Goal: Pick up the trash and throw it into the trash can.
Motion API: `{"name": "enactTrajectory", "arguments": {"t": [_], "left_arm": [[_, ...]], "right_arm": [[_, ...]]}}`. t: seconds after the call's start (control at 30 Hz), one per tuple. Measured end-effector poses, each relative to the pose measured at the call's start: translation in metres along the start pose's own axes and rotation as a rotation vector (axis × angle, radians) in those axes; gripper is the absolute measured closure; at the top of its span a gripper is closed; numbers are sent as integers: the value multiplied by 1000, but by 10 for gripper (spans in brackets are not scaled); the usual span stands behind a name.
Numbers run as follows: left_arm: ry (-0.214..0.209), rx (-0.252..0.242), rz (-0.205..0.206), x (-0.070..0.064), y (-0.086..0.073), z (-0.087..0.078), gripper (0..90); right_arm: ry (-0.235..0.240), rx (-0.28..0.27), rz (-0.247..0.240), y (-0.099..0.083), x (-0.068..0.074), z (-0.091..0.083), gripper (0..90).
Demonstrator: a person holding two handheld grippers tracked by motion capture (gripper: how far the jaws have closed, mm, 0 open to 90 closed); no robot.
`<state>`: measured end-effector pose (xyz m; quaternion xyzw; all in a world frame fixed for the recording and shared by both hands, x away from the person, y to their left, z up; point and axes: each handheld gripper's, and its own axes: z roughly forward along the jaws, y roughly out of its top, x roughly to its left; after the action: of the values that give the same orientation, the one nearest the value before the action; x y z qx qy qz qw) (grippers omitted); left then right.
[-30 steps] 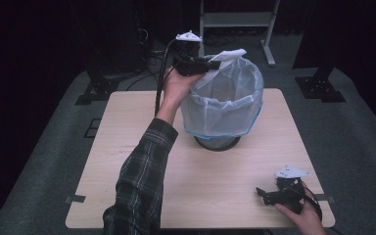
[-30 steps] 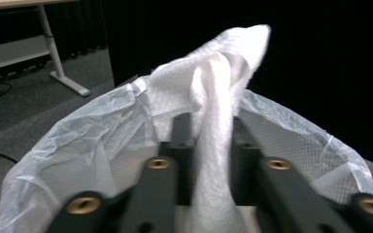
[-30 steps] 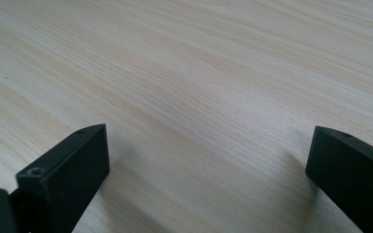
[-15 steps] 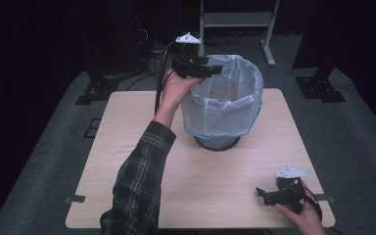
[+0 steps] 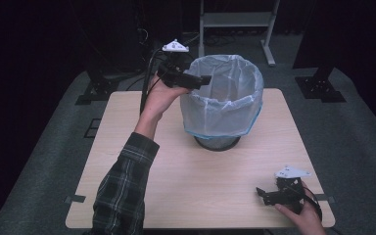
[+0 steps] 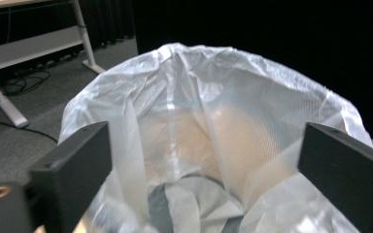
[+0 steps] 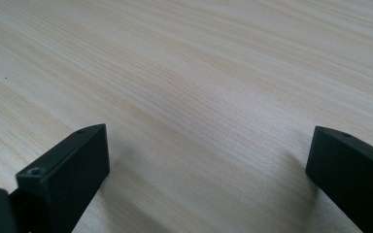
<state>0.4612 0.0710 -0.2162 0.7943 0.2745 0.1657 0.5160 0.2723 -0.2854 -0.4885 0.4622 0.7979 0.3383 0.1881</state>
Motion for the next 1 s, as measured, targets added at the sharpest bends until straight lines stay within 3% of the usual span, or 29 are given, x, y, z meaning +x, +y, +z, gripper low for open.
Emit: {"name": "enactTrajectory", "arguments": {"t": [0.63,1.0], "left_arm": [[11,3,6,-2,-37,-46,0],[26,-4,-4,-3,-71,-66,0]], "right_arm": [[-1,2,0,0,0,0,4],[-1,1,1,0,0,0,5]]}}
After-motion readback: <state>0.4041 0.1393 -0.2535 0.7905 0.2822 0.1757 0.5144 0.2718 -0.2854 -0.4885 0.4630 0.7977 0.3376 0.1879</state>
